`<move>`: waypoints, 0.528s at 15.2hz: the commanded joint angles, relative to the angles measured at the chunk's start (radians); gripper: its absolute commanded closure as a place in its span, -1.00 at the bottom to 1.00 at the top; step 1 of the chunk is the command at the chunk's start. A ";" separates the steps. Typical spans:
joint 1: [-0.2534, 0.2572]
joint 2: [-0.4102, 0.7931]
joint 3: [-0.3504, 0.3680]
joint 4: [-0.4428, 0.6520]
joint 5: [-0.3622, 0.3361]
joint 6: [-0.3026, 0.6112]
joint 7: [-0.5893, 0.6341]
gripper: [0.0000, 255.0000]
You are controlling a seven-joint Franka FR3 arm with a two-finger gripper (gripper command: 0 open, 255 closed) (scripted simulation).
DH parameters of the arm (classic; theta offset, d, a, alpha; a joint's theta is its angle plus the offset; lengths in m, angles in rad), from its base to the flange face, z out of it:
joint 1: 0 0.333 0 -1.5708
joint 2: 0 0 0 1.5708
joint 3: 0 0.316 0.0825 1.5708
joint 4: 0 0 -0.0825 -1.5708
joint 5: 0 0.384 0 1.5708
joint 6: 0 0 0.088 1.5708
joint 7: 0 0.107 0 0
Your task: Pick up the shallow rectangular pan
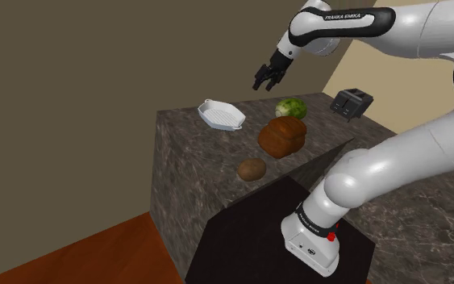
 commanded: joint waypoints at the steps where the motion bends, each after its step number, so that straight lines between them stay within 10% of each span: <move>1: 0.009 0.087 -0.041 0.039 0.034 0.039 -0.053 -1.00; 8: 0.025 0.366 -0.152 0.177 0.219 0.111 -0.260 -1.00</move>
